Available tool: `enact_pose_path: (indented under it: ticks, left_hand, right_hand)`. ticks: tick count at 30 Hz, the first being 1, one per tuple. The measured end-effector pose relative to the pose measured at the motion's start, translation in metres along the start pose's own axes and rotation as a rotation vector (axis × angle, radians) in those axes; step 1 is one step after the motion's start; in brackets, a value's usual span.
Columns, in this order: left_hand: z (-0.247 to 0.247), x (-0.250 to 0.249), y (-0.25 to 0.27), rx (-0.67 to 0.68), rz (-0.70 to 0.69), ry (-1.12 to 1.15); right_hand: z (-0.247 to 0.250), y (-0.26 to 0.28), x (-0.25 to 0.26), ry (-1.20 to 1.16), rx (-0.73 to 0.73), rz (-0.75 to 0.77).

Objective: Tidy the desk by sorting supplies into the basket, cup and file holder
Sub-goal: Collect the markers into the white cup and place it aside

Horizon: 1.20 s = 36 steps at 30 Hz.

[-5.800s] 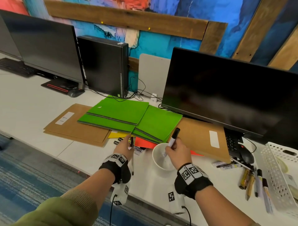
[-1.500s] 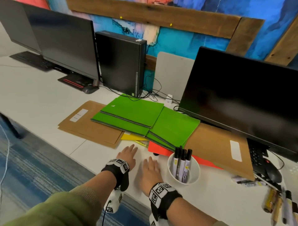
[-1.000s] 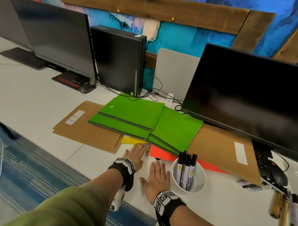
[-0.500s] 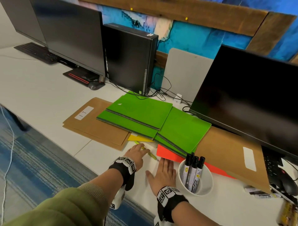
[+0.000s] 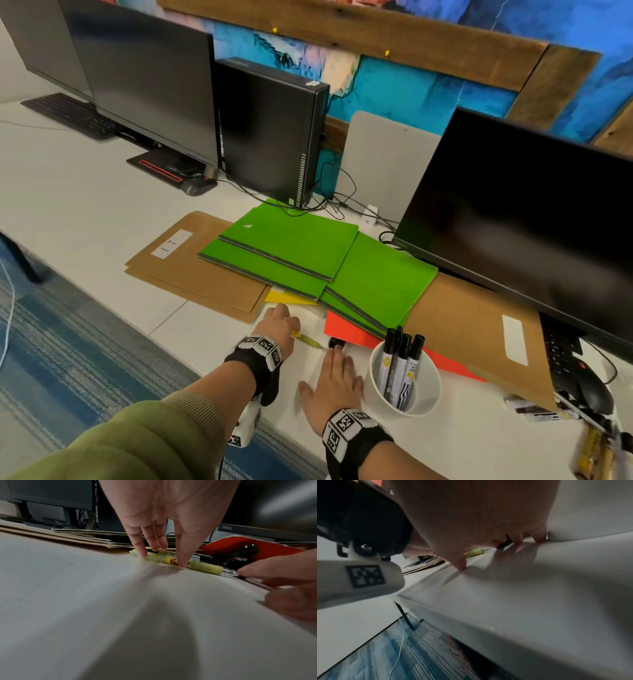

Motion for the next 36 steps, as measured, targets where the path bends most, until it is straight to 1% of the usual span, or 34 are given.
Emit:
enact_pose_path:
  ticks: [2,8,13,15,18,21,23,25,27,30,34,36]
  left_hand:
    - [0.001,0.0,0.001,0.006,0.022,-0.043]
    - [-0.003,-0.001,0.003,0.064,0.048,-0.112]
    - [-0.003,0.0,0.007,0.087,0.051,-0.068]
    - [-0.004,-0.002,0.009,0.11,0.03,-0.019]
    - [-0.005,-0.01,0.012,0.14,-0.036,0.079]
    - [-0.005,-0.016,0.019,0.169,-0.082,0.124]
    - [-0.005,-0.015,0.023,0.162,-0.073,0.192]
    - [-0.002,-0.015,0.028,0.133,-0.062,0.309]
    - [0.002,-0.02,0.032,0.129,-0.088,0.396]
    - [0.012,-0.032,0.036,0.136,-0.122,0.426]
    - [0.029,-0.05,0.04,0.108,-0.138,0.429]
    - [0.038,-0.056,0.039,0.064,-0.16,0.508]
  right_hand:
    - [-0.001,0.004,0.001,-0.003,-0.003,0.003]
    - [0.01,0.008,0.002,0.017,-0.08,0.011]
    - [0.009,0.011,0.001,0.057,-0.039,0.02]
    - [0.011,0.013,0.003,0.052,-0.042,0.038]
    - [0.019,0.013,0.008,-0.086,-0.064,0.09]
    - [0.028,0.012,0.011,-0.252,-0.092,0.125]
    - [0.034,0.013,0.011,-0.367,-0.117,0.131]
    - [0.042,0.017,0.009,-0.432,-0.171,0.147]
    - [0.052,0.022,0.013,-0.413,-0.214,0.183]
    - [0.059,0.025,0.02,-0.268,-0.214,0.226]
    - [0.074,0.027,0.018,-0.16,-0.216,0.221]
    - [0.084,0.027,0.013,-0.146,-0.229,0.203]
Point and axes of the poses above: each hand's wrist, its own y-axis away from the middle knuckle, its own z-axis out of the back of the hand, x = y × z, the point moved 9 cm from there along -y, towards the middle knuckle, and after that the axes turned 4 degrees about x, right-handed, at the moved point
